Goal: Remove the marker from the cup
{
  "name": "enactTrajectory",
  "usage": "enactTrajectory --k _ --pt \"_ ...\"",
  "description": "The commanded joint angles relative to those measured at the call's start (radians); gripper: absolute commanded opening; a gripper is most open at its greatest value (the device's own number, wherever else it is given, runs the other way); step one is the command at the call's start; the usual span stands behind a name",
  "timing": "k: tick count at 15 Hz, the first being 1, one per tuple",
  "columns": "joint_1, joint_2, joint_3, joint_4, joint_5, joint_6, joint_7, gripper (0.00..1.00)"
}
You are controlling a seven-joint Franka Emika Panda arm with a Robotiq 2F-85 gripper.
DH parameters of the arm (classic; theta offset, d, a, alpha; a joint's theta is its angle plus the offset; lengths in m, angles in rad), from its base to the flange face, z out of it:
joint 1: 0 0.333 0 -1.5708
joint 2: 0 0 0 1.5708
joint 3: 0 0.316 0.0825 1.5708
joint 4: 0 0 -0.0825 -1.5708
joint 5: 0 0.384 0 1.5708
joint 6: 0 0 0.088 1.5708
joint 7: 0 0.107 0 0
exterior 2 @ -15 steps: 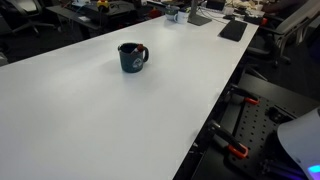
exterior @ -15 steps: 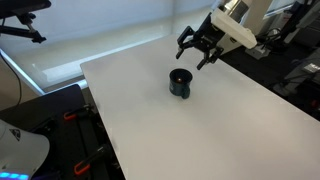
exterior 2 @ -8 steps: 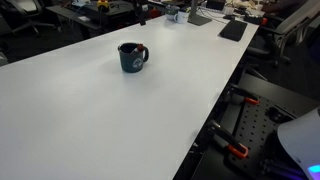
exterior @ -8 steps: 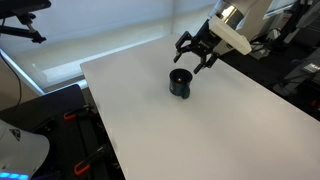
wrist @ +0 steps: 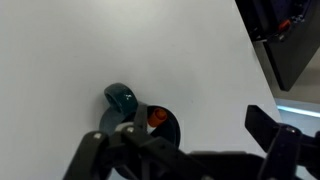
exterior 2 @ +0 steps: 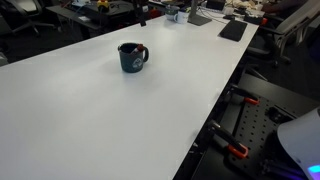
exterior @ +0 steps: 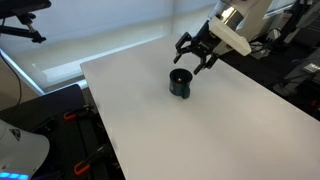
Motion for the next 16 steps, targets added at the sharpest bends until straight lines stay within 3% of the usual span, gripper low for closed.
enactTrajectory --k 1,8,9,16 --pt "0.011 0.036 0.004 0.054 -0.035 -0.041 0.033 1.0" --pt "0.047 0.108 0.004 0.145 -0.127 -0.137 0.054 1.0" --pt "0.022 0.076 0.013 0.08 -0.101 -0.08 0.039 1.0" --pt "0.019 0.086 0.014 0.087 -0.104 -0.083 0.038 1.0"
